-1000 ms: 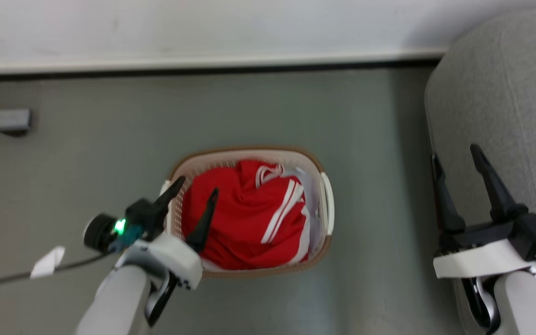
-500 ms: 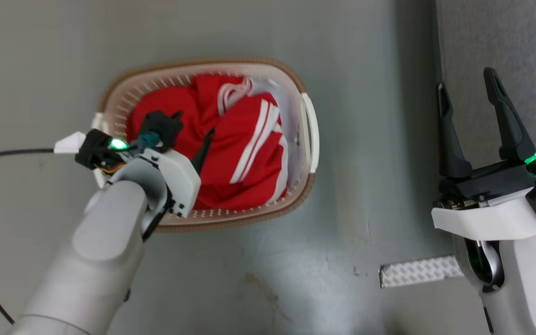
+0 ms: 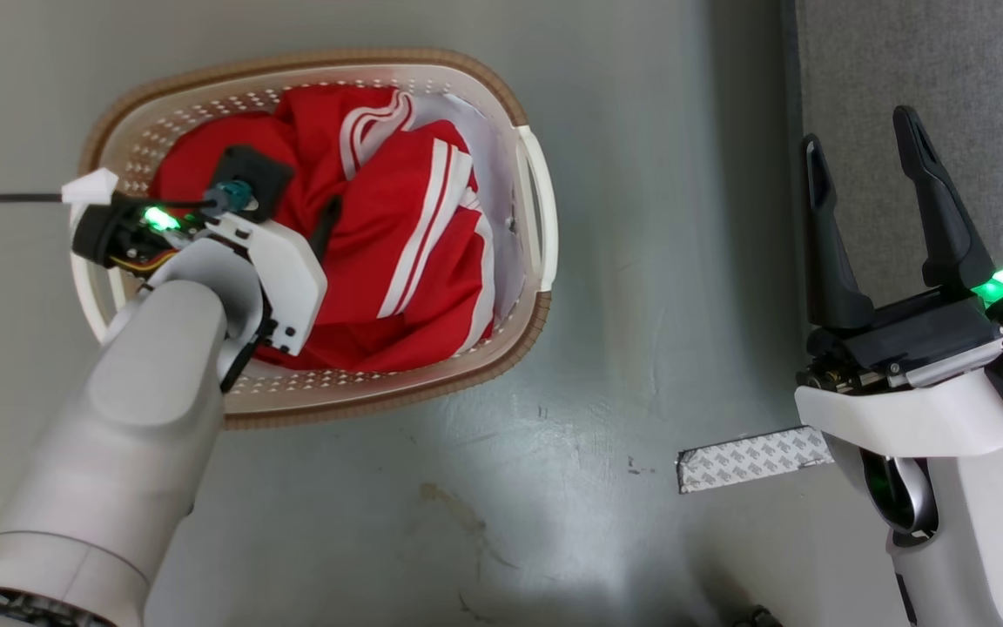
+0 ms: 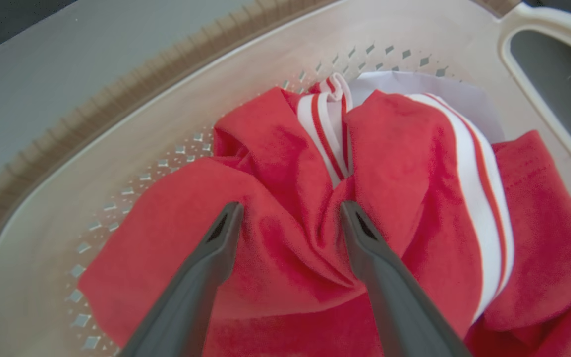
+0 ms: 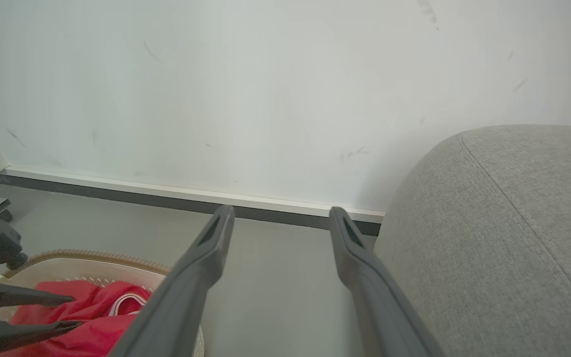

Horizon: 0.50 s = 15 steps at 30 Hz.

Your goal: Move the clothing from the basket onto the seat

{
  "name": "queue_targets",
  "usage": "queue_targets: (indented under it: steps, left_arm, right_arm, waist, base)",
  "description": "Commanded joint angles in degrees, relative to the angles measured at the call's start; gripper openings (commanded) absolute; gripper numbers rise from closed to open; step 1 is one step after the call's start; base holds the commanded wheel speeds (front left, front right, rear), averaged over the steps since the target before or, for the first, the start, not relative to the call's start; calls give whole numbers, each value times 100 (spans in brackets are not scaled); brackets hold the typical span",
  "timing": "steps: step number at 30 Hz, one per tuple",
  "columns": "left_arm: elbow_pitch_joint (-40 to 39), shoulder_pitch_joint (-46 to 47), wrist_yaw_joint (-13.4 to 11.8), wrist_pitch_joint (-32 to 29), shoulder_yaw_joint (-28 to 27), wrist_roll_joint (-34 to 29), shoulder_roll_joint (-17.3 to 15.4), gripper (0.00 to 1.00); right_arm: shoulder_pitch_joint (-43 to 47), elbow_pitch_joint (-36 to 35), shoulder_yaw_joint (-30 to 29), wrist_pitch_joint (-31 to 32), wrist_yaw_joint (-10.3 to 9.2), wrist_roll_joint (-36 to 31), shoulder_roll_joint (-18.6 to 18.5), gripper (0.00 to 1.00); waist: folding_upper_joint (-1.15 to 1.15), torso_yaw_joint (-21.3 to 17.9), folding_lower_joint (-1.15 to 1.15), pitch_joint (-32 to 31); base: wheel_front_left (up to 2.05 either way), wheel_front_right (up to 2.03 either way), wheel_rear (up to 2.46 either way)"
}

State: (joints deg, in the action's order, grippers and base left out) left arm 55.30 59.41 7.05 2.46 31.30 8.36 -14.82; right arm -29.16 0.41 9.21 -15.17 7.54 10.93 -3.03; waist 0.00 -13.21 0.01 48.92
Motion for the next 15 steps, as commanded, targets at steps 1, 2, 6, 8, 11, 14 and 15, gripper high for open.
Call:
queue_targets:
  steps: [1, 2, 6, 8, 11, 14, 15]
  left_arm:
    - [69, 64, 0, -48, 26, -42, -36, 100]
    - [109, 91, 5, -93, 58, -54, -45, 100]
    - [243, 169, 26, -231, 158, 2, -68, 100]
    - [289, 196, 26, -235, 186, 38, -95, 100]
    - [346, 254, 36, -261, 247, 63, -121, 48]
    - [402, 276, 41, -264, 342, 114, -120, 0]
    - [420, 270, 43, -250, 355, 149, -105, 0]
  right_arm:
    - [30, -27, 23, 2, -10, 91, 19, 100]
    - [40, -33, 44, 2, -10, 108, 19, 100]
    - [64, -49, 80, 2, -10, 142, 19, 100]
    - [76, -65, 80, 2, -10, 177, 19, 100]
    - [88, -79, 74, 2, -10, 218, 19, 100]
    - [99, -69, 46, 2, -10, 267, 19, 100]
    - [103, -58, 22, 2, -10, 280, 18, 100]
  waist:
    - [0, -38, -1, 35]
    - [0, -60, -1, 55]
    - [0, -144, -1, 130]
    - [0, -178, -1, 164]
    - [0, -215, -1, 198]
    - [0, -223, -1, 199]
    - [0, -211, -1, 178]
  base:
    - [0, 0, 0]
    - [0, 0, 0]
    - [0, 0, 0]
    - [0, 0, 0]
    - [0, 0, 0]
    - [0, 0, 0]
    - [0, 0, 0]
